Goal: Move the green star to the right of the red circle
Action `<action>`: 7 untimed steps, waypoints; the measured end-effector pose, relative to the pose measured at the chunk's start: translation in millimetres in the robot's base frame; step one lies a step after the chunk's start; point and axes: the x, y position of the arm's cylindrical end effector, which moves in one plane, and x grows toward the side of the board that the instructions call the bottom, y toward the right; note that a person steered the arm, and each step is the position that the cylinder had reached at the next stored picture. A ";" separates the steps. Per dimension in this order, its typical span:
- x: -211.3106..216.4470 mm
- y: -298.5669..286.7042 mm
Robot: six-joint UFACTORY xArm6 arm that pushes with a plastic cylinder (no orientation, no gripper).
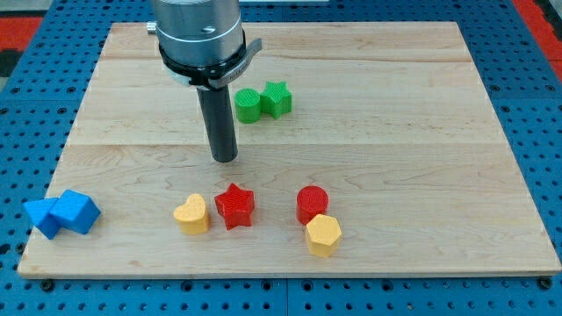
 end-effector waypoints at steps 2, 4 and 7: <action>-55.5 53.9; -74.9 6.3; -119.5 40.8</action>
